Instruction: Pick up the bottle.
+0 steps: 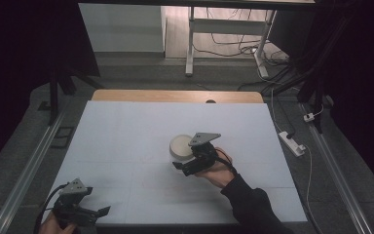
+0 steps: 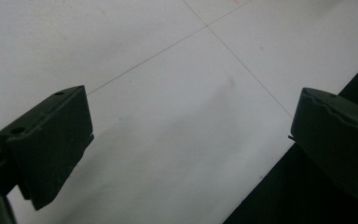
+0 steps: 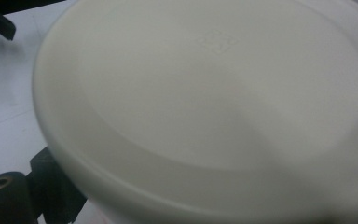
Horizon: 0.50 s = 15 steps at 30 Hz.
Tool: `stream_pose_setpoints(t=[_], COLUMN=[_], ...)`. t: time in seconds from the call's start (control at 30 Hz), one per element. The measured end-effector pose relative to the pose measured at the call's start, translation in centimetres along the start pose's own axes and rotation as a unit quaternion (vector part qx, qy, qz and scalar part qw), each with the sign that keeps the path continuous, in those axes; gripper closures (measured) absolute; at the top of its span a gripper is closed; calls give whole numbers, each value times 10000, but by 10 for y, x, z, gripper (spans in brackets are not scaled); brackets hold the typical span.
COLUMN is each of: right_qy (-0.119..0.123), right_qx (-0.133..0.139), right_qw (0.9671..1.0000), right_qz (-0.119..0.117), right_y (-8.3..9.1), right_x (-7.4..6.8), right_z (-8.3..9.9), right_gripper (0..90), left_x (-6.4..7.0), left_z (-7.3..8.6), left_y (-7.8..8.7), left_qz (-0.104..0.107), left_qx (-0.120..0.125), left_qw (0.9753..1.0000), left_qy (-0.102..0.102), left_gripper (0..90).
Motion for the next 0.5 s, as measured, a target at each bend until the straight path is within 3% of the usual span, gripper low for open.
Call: stream_pose_setpoints(t=[0.37,0.5], right_qy=[125,93], right_qx=[-34,-35], right_qw=[9999,9998], right_qz=[-55,-173], right_y=[9,10], right_x=[-19,-28], right_z=[7,8], right_gripper=[65,65], left_x=[0,0], left_z=[0,0], left_y=[0,0], left_qz=[4,5], left_qx=[-5,3], left_qw=[10000,10000], left_qy=[0,2], left_gripper=[0,0])
Point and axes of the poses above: each handheld gripper's, and its own axes: y roughly backward along the jaws, z roughly out of its underside, x roughly to its right, the point moved 5 cm from there along -y, roughly forward along the jaws, and after that the axes turned 1 degree about -y, right-handed, at the moved point
